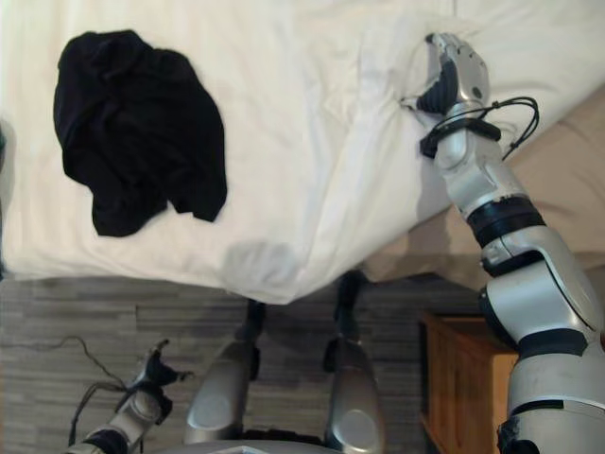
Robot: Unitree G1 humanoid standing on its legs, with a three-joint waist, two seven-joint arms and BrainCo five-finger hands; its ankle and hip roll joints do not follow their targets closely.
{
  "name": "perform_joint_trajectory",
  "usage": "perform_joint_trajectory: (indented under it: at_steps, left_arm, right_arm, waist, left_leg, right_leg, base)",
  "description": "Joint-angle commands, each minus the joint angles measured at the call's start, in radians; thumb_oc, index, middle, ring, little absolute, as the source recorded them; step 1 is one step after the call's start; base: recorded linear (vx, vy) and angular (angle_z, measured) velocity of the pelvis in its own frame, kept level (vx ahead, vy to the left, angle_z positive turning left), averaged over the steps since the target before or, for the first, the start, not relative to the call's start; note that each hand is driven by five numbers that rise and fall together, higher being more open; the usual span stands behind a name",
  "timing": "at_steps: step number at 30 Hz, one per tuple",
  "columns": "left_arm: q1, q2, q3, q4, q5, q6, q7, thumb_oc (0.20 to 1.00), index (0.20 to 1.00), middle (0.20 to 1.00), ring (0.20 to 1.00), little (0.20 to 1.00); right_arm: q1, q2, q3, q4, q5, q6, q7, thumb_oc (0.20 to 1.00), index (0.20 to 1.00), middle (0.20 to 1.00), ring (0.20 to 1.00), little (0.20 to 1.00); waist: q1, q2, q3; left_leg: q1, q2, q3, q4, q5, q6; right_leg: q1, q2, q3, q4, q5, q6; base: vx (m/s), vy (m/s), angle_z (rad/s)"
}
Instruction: Tidy up the quilt and then pick up the clothes from the bed and put them into the laundry hamper.
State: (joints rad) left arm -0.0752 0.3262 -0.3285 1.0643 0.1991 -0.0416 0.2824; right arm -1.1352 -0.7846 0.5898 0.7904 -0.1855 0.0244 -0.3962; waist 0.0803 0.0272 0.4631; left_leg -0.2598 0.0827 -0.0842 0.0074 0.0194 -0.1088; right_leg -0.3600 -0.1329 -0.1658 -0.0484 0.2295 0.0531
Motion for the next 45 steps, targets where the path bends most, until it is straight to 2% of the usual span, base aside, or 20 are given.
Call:
perform_joint_trajectory:
  at_steps: [1,2,3,4,9,10,13,19,20,24,25,28,29,30,31,33,35,38,42,45]
  left_arm:
    - [0.044,0.026,-0.028,0.027,-0.033,0.01,0.039,1.0,1.0,1.0,1.0,1.0]
    - [0.044,0.016,-0.022,0.034,-0.034,0.014,0.044,1.0,1.0,1.0,1.0,1.0]
    - [0.049,-0.005,-0.003,0.049,-0.033,0.023,0.042,1.0,1.0,1.0,1.0,1.0]
    - [0.05,-0.003,-0.006,0.049,-0.033,0.023,0.042,1.0,1.0,1.0,1.0,1.0]
    - [0.048,-0.012,0.021,0.068,0.007,0.038,0.017,1.0,1.0,1.0,1.0,1.0]
    - [0.043,-0.013,0.031,0.074,0.017,0.045,0.014,1.0,1.0,1.0,1.0,1.0]
    - [0.036,-0.015,0.066,0.088,0.039,0.065,-0.014,1.0,1.0,1.0,1.0,1.0]
    - [0.056,-0.025,0.105,0.076,0.054,0.076,-0.039,1.0,1.0,1.0,1.0,1.0]
    - [0.072,-0.033,0.117,0.074,0.054,0.08,-0.042,1.0,1.0,1.0,1.0,1.0]
    - [0.091,-0.053,0.127,0.092,0.062,0.088,-0.04,1.0,1.0,1.0,1.0,1.0]
    - [0.101,-0.061,0.119,0.11,0.074,0.088,-0.041,1.0,1.0,1.0,1.0,1.0]
    - [0.112,-0.066,0.116,0.122,0.076,0.087,-0.044,1.0,1.0,1.0,1.0,1.0]
    - [0.123,-0.064,0.107,0.127,0.077,0.085,-0.042,1.0,1.0,1.0,1.0,1.0]
    - [0.126,-0.06,0.094,0.124,0.072,0.081,-0.037,1.0,1.0,1.0,1.0,1.0]
    - [0.125,-0.056,0.085,0.118,0.066,0.077,-0.038,1.0,1.0,1.0,1.0,1.0]
    - [0.123,-0.051,0.073,0.114,0.062,0.073,-0.036,1.0,1.0,1.0,1.0,1.0]
    - [0.101,-0.044,0.038,0.104,0.048,0.064,-0.027,1.0,1.0,1.0,1.0,1.0]
    - [0.083,-0.047,0.033,0.09,0.019,0.051,-0.003,1.0,1.0,1.0,1.0,1.0]
    - [0.057,-0.045,0.044,0.07,-0.048,0.041,0.02,1.0,1.0,1.0,1.0,1.0]
    - [0.037,-0.047,0.085,0.079,-0.093,0.048,0.04,1.0,1.0,1.0,1.0,1.0]
  right_arm:
    - [0.073,-0.011,-0.063,0.017,0.052,-0.001,-0.027,0.2,0.2,0.2,0.2,0.2]
    - [0.116,-0.009,-0.101,-0.005,0.064,-0.003,-0.038,0.2,0.2,0.2,0.2,0.2]
    - [0.283,-0.01,-0.216,-0.07,0.073,-0.011,-0.056,0.2,0.2,0.2,0.2,0.2]
    - [0.292,-0.011,-0.223,-0.076,0.072,-0.009,-0.055,0.2,0.2,0.2,0.2,0.2]
    - [0.676,-0.012,-0.472,-0.196,0.078,-0.028,-0.058,0.2,0.2,0.2,0.2,0.2]
    - [0.76,0.001,-0.527,-0.21,0.092,-0.03,-0.058,1.0,1.0,1.0,1.0,1.0]
    - [0.969,0.07,-0.676,-0.28,0.087,-0.016,-0.058,1.0,1.0,1.0,1.0,1.0]
    - [1.132,0.125,-0.861,-0.331,0.076,0.016,-0.116,1.0,1.0,1.0,1.0,1.0]
    - [1.177,0.126,-0.943,-0.375,0.066,0.033,-0.161,1.0,1.0,1.0,1.0,1.0]
    - [1.216,0.139,-1.048,-0.524,0.04,0.035,-0.226,1.0,1.0,1.0,1.0,1.0]
    - [1.183,0.153,-1.064,-0.608,0.036,0.017,-0.266,1.0,1.0,1.0,1.0,1.0]
    - [1.136,0.148,-1.05,-0.686,0.014,0.003,-0.281,1.0,1.0,1.0,1.0,1.0]
    - [1.068,0.137,-1.008,-0.742,-0.008,-0.005,-0.29,1.0,1.0,1.0,1.0,1.0]
    - [0.988,0.134,-0.944,-0.77,-0.015,-0.012,-0.289,0.341,0.341,0.341,0.341,0.341]
    - [0.94,0.121,-0.9,-0.749,-0.011,-0.012,-0.283,0.2,0.2,0.2,0.2,0.2]
    - [0.884,0.105,-0.845,-0.707,-0.003,-0.006,-0.275,0.2,0.2,0.2,0.2,0.2]
    - [0.732,0.073,-0.671,-0.497,0.011,0.025,-0.246,0.2,0.2,0.2,0.2,0.2]
    - [0.675,0.075,-0.615,-0.355,0.039,0.026,-0.259,0.2,0.2,0.2,0.2,0.2]
    - [0.708,0.113,-0.612,-0.205,0.095,0.025,-0.252,0.2,0.2,0.2,0.2,0.2]
    - [0.873,0.211,-0.655,-0.096,0.142,0.02,-0.209,0.2,0.2,0.2,0.2,0.2]
  waist:
    - [-0.015,-0.013,-0.041]
    - [-0.019,-0.015,-0.043]
    - [-0.039,-0.019,-0.05]
    - [-0.037,-0.019,-0.051]
    - [-0.071,-0.045,-0.095]
    - [-0.087,-0.054,-0.105]
    - [-0.122,-0.073,-0.169]
    - [-0.157,-0.089,-0.245]
    - [-0.165,-0.093,-0.268]
    - [-0.171,-0.092,-0.29]
    - [-0.166,-0.087,-0.294]
    - [-0.159,-0.085,-0.293]
    - [-0.146,-0.082,-0.284]
    - [-0.132,-0.075,-0.265]
    - [-0.123,-0.073,-0.253]
    - [-0.114,-0.069,-0.236]
    - [-0.087,-0.056,-0.173]
    - [-0.082,-0.047,-0.126]
    - [-0.078,-0.034,-0.077]
    - [-0.092,-0.031,-0.037]
  left_leg:
    - [0.008,0.049,-0.012,0.039,-0.021,-0.002]
    - [0.016,0.049,-0.012,0.034,-0.024,-0.001]
    - [0.037,0.053,-0.013,0.016,-0.028,0.0]
    - [0.039,0.053,-0.014,0.014,-0.028,0.0]
    - [0.113,0.067,-0.002,-0.039,-0.037,-0.002]
    - [0.134,0.071,0.007,-0.052,-0.04,-0.006]
    - [0.167,0.073,0.028,-0.09,-0.033,-0.01]
    - [0.195,0.075,0.053,-0.095,-0.046,-0.014]
    - [0.209,0.074,0.062,-0.095,-0.053,-0.015]
    - [0.222,0.072,0.068,-0.095,-0.062,-0.013]
    - [0.231,0.068,0.067,-0.095,-0.066,-0.01]
    - [0.236,0.066,0.067,-0.095,-0.07,-0.008]
    - [0.234,0.065,0.065,-0.095,-0.067,-0.007]
    - [0.229,0.066,0.061,-0.095,-0.059,-0.008]
    - [0.222,0.065,0.058,-0.095,-0.054,-0.009]
    - [0.215,0.064,0.052,-0.095,-0.047,-0.009]
    - [0.182,0.057,0.046,-0.07,-0.035,-0.005]
    - [0.128,0.049,0.04,0.001,-0.05,-0.002]
    - [0.049,0.035,0.028,0.103,-0.073,-0.005]
    - [-0.014,0.026,0.014,0.212,-0.116,-0.009]
  right_leg:
    - [-0.039,-0.085,0.062,0.292,-0.282,0.104]
    - [-0.029,-0.084,0.061,0.286,-0.285,0.105]
    - [-0.008,-0.083,0.053,0.266,-0.287,0.108]
    - [-0.005,-0.082,0.052,0.265,-0.287,0.108]
    - [0.077,-0.081,0.027,0.2,-0.277,0.116]
    - [0.101,-0.079,0.023,0.182,-0.274,0.117]
    - [0.156,-0.072,0.023,0.095,-0.238,0.121]
    - [0.223,-0.065,0.024,-0.013,-0.191,0.131]
    - [0.242,-0.065,0.027,-0.035,-0.184,0.135]
    - [0.25,-0.066,0.038,-0.037,-0.186,0.138]
    - [0.256,-0.067,0.045,-0.035,-0.189,0.138]
    - [0.257,-0.068,0.05,-0.034,-0.194,0.137]
    - [0.256,-0.068,0.055,-0.031,-0.198,0.134]
    - [0.251,-0.068,0.057,-0.026,-0.204,0.131]
    - [0.245,-0.068,0.057,-0.02,-0.206,0.129]
    - [0.237,-0.07,0.061,-0.009,-0.209,0.127]
    - [0.196,-0.078,0.071,0.044,-0.219,0.119]
    - [0.15,-0.089,0.078,0.107,-0.233,0.114]
    - [0.092,-0.102,0.08,0.191,-0.258,0.112]
    - [0.033,-0.114,0.082,0.296,-0.299,0.108]
  base:
    - [0.02,0.005,0.16]
    - [0.04,0.014,0.19]
    - [0.03,0.014,0.11]
    - [0.04,0.011,0.09]
    - [0.04,-0.015,0.12]
    - [0.0,0.0,0.0]
    - [0.08,0.017,-0.03]
    - [0.08,0.047,-0.14]
    - [0.07,0.06,-0.1]
    - [0.06,0.052,-0.2]
    - [0.05,0.045,-0.33]
    - [0.02,-0.001,-0.14]
    - [-0.02,-0.043,-0.02]
    - [-0.05,-0.06,-0.04]
    - [-0.05,-0.043,-0.04]
    - [-0.07,-0.024,0.06]
    - [-0.16,-0.034,0.16]
    - [-0.12,-0.018,0.09]
    - [-0.13,-0.008,0.1]
    - [-0.06,-0.016,0.07]
